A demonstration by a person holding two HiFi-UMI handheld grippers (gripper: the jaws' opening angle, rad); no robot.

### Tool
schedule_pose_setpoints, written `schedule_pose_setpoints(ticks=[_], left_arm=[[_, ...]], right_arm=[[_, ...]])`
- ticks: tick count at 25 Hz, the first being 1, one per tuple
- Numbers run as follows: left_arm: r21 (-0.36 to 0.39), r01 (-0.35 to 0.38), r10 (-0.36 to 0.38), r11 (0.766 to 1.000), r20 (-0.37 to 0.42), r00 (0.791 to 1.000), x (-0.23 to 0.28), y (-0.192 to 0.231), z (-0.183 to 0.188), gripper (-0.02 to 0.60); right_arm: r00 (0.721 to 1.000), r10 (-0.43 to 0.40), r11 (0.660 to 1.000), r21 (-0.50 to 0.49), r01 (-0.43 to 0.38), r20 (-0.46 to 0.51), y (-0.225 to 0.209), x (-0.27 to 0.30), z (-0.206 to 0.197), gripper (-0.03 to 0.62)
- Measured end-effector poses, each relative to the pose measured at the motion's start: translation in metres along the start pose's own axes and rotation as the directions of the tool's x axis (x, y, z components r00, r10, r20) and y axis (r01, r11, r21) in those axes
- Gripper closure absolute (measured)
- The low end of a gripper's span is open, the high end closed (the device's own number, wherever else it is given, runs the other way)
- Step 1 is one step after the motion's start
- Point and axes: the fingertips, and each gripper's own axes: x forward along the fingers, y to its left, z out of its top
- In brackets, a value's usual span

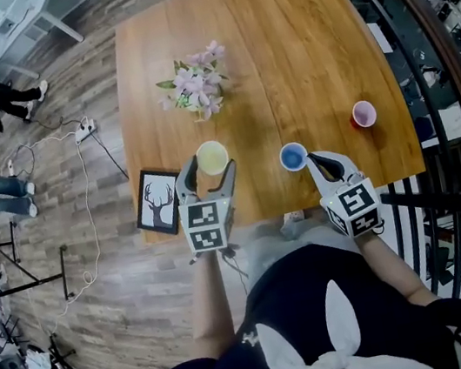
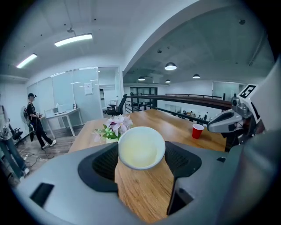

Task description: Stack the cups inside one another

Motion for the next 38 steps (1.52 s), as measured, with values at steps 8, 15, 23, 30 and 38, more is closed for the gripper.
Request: schedule_pose_setpoints(ticks=[8, 15, 23, 30, 38], left_arm=[[0.014, 0.025, -0.026, 1.000, 0.030, 0.999, -0.021, -0.016, 0.008, 0.235], [0.019, 0.097, -0.098, 0.995, 0.044, 0.994, -0.015, -0.038, 0.016, 0.235], [0.048, 0.182, -0.184, 0.982, 0.044, 0.982, -0.002, -0.070, 0.024, 0.235], [0.089, 0.251, -0.255, 0.964, 0.037, 0.966, 0.010, -0.097, 0.029, 0.235], [0.138, 0.330, -0.336, 0.934, 0.020, 0.942, 0.021, -0.130, 0.035, 0.235]], right_arm=[[1.000, 0.004, 1.000, -0.004, -0.004, 0.000, -0.001, -0.004, -0.003, 0.595], [1.000, -0.008, 1.000, 0.002, 0.008, 0.004, -0.004, -0.007, -0.002, 0.595], [0.999, -0.051, 0.998, 0.025, 0.051, 0.007, -0.018, -0.021, -0.006, 0.595], [0.997, -0.083, 0.996, 0.043, 0.083, 0.006, -0.026, -0.030, -0.013, 0.595], [0.992, -0.122, 0.991, 0.062, 0.122, 0.006, -0.035, -0.043, -0.016, 0.595]])
